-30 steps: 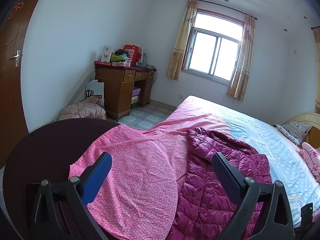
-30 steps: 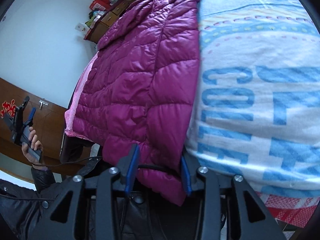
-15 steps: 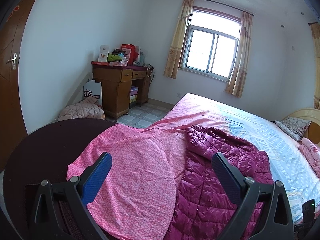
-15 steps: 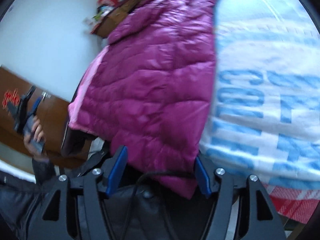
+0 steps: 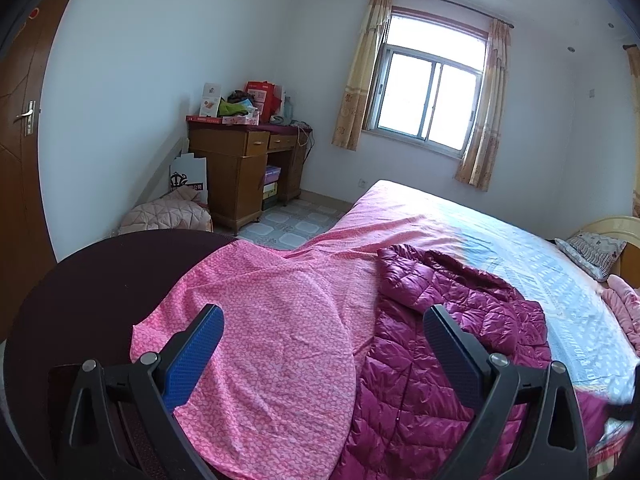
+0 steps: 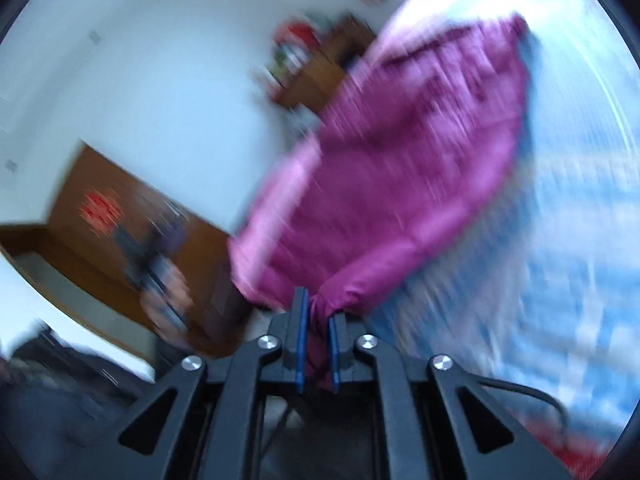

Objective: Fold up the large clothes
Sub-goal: 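Grasp the jacket edge with the right gripper while the left gripper grasps the body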

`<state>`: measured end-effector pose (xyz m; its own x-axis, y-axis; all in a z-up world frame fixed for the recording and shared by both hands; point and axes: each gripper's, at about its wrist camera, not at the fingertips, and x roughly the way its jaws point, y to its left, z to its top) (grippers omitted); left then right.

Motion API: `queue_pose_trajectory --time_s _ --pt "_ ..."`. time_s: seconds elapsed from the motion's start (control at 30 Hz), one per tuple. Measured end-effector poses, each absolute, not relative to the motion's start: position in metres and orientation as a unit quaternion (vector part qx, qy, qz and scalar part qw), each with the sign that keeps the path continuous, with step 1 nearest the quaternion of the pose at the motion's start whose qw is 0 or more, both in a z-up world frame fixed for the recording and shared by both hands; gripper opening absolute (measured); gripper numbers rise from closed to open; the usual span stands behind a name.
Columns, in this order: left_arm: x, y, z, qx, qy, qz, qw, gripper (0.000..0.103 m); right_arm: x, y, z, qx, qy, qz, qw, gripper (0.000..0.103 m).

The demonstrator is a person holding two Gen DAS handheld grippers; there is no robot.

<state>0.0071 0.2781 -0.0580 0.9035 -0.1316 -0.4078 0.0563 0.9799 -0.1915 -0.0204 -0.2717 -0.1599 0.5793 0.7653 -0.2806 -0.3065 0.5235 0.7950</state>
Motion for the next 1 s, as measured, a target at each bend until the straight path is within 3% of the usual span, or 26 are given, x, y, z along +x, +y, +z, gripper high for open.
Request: queue_pose_trajectory --time_s 0.3,0.47,0.87,0.93,1.0 --pt "0.023 0.280 -0.068 -0.078 0.227 -0.037 0.970 0.100 0.088 -0.303 -0.143 0.443 0.252 0.212 0.834 0.011" --pt "0.039 0.283 -0.081 -0.088 0.245 -0.038 0.965 0.100 0.138 -0.313 -0.167 0.435 0.278 0.133 0.846 0.011" --pt "0.090 0.237 -0.114 -0.091 0.308 -0.112 0.940 0.100 0.150 -0.343 -0.204 0.485 0.292 0.058 0.822 0.015" --pt "0.111 0.222 -0.114 -0.079 0.316 -0.127 0.937 0.100 0.146 -0.345 -0.201 0.485 0.287 0.068 0.823 0.024" --pt "0.131 0.209 -0.118 -0.071 0.326 -0.124 0.935 0.100 0.134 -0.350 -0.187 0.478 0.271 0.080 0.832 0.057"
